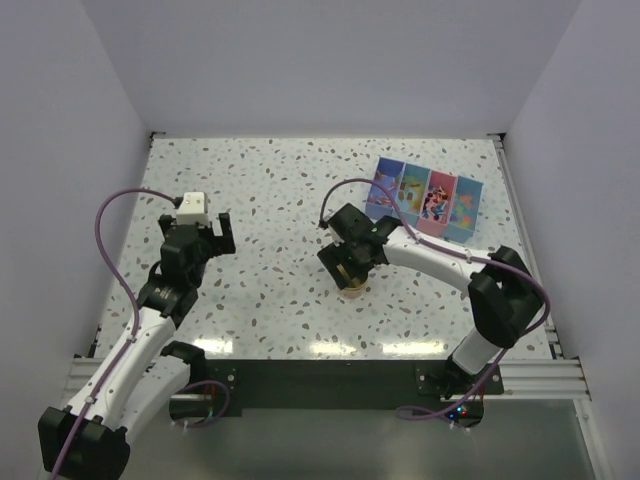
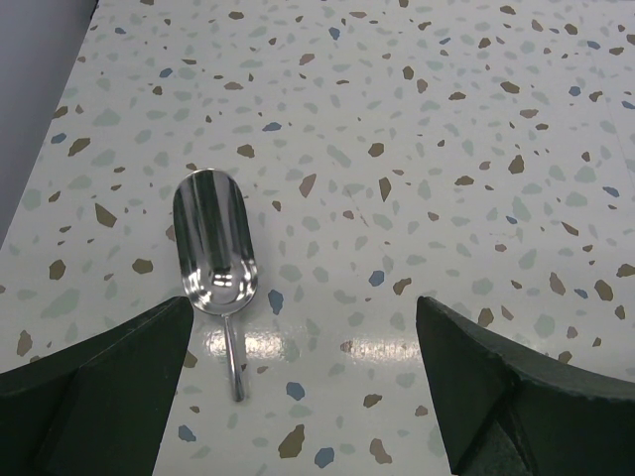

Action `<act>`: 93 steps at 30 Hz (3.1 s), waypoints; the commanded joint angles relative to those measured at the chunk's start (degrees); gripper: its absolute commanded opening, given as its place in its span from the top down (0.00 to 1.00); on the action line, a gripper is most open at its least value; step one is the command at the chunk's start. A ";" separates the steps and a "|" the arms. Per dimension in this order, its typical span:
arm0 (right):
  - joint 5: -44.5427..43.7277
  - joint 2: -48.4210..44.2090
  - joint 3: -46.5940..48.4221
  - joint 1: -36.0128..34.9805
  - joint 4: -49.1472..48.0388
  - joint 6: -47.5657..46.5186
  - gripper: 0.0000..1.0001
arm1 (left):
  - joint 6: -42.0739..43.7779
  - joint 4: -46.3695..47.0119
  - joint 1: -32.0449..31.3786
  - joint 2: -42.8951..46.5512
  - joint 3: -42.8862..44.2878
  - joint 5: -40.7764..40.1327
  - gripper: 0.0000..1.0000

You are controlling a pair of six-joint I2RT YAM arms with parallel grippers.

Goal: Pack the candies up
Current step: Close the bottle lid on the packing bottle, then screw the bottle lid onto the packing bottle.

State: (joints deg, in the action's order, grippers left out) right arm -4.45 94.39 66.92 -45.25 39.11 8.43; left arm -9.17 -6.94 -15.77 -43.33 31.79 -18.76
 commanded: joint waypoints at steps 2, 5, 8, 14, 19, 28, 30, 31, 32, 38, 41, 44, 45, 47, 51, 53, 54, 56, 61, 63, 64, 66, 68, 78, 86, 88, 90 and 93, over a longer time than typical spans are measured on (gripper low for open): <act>-3.20 -1.05 -1.96 0.17 -3.78 2.55 0.33 | 0.47 2.28 0.30 0.88 0.38 -0.22 0.01; -4.86 -1.57 -2.58 0.17 -4.39 3.87 0.32 | 0.47 2.28 0.30 1.06 0.29 -0.31 0.01; -7.06 -2.63 -3.46 0.25 -5.10 5.28 0.32 | 0.47 2.54 0.30 1.06 0.20 -0.31 0.01; -9.79 -2.81 -5.39 0.25 -6.59 10.55 0.32 | 0.38 2.81 0.21 0.88 0.20 -0.31 0.01; -10.32 -2.45 -6.45 0.25 -7.03 15.73 0.20 | 0.29 2.90 0.30 0.70 0.11 0.30 0.01; -8.65 -5.97 -2.50 0.17 -3.44 16.18 0.01 | 2.14 8.32 0.21 2.37 -2.17 8.81 0.00; -8.39 -7.81 -1.00 0.17 -1.76 16.18 0.01 | 2.31 10.80 0.21 2.99 -3.48 11.46 0.00; -8.47 -8.43 -0.65 0.17 -1.24 16.18 0.01 | 2.31 11.42 0.21 3.16 -3.75 14.25 0.00; -8.30 -9.82 0.49 0.25 -0.19 15.84 0.01 | 1.97 12.21 0.04 3.17 -4.01 15.50 0.00; -2.25 -12.56 5.68 3.40 5.52 10.65 0.01 | 0.47 11.34 -8.19 0.88 -3.67 12.80 0.00; 3.39 -14.67 5.68 8.14 6.33 9.33 0.01 | -0.23 12.82 -17.41 -1.14 -4.10 7.79 0.00; 5.93 -16.43 5.33 11.66 6.24 7.84 0.03 | -1.29 18.68 -25.24 -3.68 -7.00 5.94 0.00; 6.81 -16.69 5.16 12.64 6.15 7.49 0.06 | -1.38 20.37 -27.19 -4.47 -8.83 4.63 0.00; 10.49 -17.13 4.37 15.70 5.36 7.22 0.08 | -1.20 25.82 -32.73 -7.46 -11.12 3.56 0.00; 17.27 -16.78 2.96 19.50 3.25 7.39 0.16 | -0.06 36.80 -38.10 -15.88 -14.29 4.52 0.00; 19.73 -15.64 2.34 20.47 2.02 7.66 0.19 | 0.47 45.49 -39.42 -19.14 -16.92 5.84 0.00; 21.22 -15.20 2.34 20.64 1.85 7.92 0.20 | 0.47 48.74 -39.51 -22.20 -17.81 7.15 0.00; 22.20 -13.71 2.43 20.82 1.84 7.83 0.23 | 0.55 58.76 -39.51 -25.30 -20.52 8.30 0.00; 23.60 -12.30 1.99 21.17 1.67 7.57 0.28 | 2.40 74.49 -39.51 -37.77 -21.42 15.15 0.00; 23.96 -11.95 1.90 21.09 1.67 7.31 0.28 | 2.58 78.72 -39.43 -42.68 -21.59 18.39 0.00; 24.13 -11.77 1.82 21.17 1.76 7.22 0.29 | 3.19 82.31 -39.43 -44.28 -21.51 19.89 0.00; 24.48 -11.25 1.64 21.17 1.84 6.87 0.29 | 3.89 84.89 -39.34 -48.75 -20.63 22.96 0.00; 24.75 -10.72 1.55 21.35 1.84 6.61 0.29 | 4.25 88.05 -39.08 -52.71 -19.41 24.55 0.00; 25.45 -8.61 1.64 21.61 2.55 5.02 0.31 | 4.78 93.07 -33.72 -64.50 -10.97 31.15 0.00; 26.24 -6.15 2.69 22.58 2.37 4.32 0.33 | 5.48 94.48 -32.40 -70.92 -6.31 33.88 0.00; 26.59 -5.53 2.96 22.84 2.11 4.32 0.34 | 4.87 94.57 -31.87 -71.71 -5.17 34.06 0.00; 27.03 -4.57 3.22 22.93 2.20 3.88 0.36 | 4.51 95.00 -31.34 -72.94 -4.46 35.02 0.00; 27.39 -3.43 3.83 23.02 2.20 3.27 0.39 | 4.42 95.09 -30.99 -73.83 -3.49 35.81 0.00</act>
State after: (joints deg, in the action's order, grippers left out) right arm 20.78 90.15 68.27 -22.46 42.19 13.17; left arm -5.13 76.36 -47.51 -115.39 27.33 15.27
